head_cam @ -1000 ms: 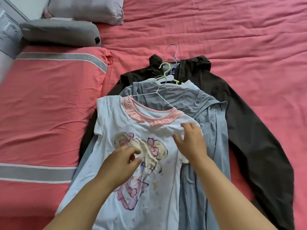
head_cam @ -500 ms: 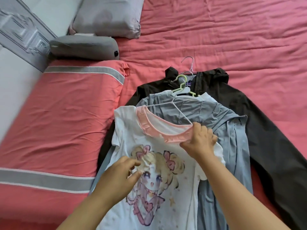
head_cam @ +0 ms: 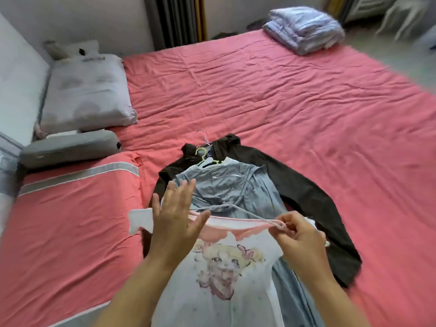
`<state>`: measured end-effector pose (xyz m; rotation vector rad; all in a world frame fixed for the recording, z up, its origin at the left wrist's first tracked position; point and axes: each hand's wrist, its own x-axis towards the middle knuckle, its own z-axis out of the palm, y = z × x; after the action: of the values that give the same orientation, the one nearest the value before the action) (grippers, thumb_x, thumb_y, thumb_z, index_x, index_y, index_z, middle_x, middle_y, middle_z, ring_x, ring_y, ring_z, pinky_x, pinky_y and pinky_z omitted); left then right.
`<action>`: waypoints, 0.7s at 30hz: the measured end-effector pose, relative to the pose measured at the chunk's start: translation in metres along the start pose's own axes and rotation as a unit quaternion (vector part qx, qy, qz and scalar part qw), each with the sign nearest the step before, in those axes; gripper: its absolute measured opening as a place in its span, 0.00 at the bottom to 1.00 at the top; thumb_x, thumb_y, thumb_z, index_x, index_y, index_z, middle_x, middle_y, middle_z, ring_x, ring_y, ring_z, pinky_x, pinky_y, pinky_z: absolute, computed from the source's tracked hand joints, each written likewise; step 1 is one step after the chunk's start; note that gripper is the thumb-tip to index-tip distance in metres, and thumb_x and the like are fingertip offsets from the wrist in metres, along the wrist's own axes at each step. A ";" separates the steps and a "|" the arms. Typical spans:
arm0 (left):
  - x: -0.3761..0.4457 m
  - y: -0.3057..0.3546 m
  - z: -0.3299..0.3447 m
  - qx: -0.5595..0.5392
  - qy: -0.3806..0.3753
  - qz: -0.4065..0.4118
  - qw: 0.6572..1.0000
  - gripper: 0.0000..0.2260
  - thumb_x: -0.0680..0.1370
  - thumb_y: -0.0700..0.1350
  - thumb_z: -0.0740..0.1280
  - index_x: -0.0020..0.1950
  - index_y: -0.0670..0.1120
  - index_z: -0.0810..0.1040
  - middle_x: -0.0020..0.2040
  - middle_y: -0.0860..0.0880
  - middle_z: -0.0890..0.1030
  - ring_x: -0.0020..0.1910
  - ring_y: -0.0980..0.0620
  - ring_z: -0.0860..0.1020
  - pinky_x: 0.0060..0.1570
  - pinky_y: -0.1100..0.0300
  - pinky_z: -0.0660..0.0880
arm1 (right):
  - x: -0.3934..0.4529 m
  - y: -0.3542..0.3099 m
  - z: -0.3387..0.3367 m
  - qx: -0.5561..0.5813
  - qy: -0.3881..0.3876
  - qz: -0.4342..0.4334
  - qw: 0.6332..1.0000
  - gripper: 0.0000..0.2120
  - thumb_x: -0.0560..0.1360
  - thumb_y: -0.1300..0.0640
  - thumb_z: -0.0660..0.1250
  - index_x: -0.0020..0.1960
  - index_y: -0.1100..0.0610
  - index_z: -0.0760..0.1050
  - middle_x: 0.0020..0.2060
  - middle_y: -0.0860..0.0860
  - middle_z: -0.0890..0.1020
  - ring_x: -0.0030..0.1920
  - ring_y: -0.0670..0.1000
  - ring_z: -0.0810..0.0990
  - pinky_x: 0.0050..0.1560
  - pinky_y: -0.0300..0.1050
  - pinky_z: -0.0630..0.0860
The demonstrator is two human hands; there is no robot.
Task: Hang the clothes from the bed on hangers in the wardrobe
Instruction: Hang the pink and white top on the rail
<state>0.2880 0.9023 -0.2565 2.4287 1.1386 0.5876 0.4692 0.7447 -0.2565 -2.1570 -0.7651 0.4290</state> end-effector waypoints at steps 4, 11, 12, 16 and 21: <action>-0.017 0.043 -0.042 -0.059 0.016 0.164 0.985 0.22 0.77 0.62 0.55 0.60 0.50 0.78 0.50 0.49 0.83 0.52 0.47 0.80 0.61 0.37 0.68 | -0.083 -0.030 -0.060 0.018 0.081 0.036 0.996 0.06 0.68 0.54 0.73 0.38 0.48 0.76 0.31 0.42 0.81 0.33 0.45 0.77 0.46 0.55 0.74; -0.056 0.123 -0.091 -0.165 -0.076 0.270 0.946 0.18 0.74 0.63 0.55 0.45 0.53 0.77 0.38 0.52 0.79 0.40 0.45 0.79 0.38 0.52 0.75 | -0.234 -0.085 -0.156 -0.087 0.159 0.060 0.982 0.11 0.63 0.46 0.76 0.39 0.41 0.73 0.33 0.39 0.80 0.37 0.38 0.78 0.40 0.41 0.75; -0.063 0.140 -0.096 -0.178 -0.089 0.285 0.938 0.19 0.73 0.64 0.54 0.43 0.52 0.77 0.36 0.52 0.78 0.38 0.46 0.78 0.37 0.53 0.74 | -0.256 -0.091 -0.172 -0.103 0.171 0.055 0.978 0.14 0.62 0.44 0.76 0.41 0.39 0.72 0.34 0.39 0.80 0.38 0.37 0.78 0.40 0.36 0.74; -0.091 0.206 -0.116 -0.263 -0.144 0.344 0.890 0.19 0.69 0.64 0.58 0.37 0.50 0.76 0.28 0.52 0.73 0.31 0.53 0.72 0.35 0.55 0.70 | -0.329 -0.103 -0.220 -0.123 0.275 0.009 0.954 0.17 0.62 0.34 0.69 0.46 0.41 0.76 0.34 0.39 0.81 0.39 0.35 0.78 0.38 0.26 0.71; -0.155 0.300 -0.144 -0.377 -0.207 0.455 0.780 0.10 0.72 0.54 0.69 0.34 0.51 0.77 0.30 0.52 0.74 0.31 0.56 0.71 0.33 0.66 0.66 | -0.440 -0.104 -0.267 -0.167 0.437 0.011 0.884 0.13 0.67 0.34 0.60 0.40 0.38 0.79 0.34 0.45 0.82 0.39 0.41 0.80 0.36 0.30 0.74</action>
<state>0.3093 0.6267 -0.0145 2.0370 -0.4848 0.5565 0.2354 0.3605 0.0142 -2.3339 -0.2946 -0.6987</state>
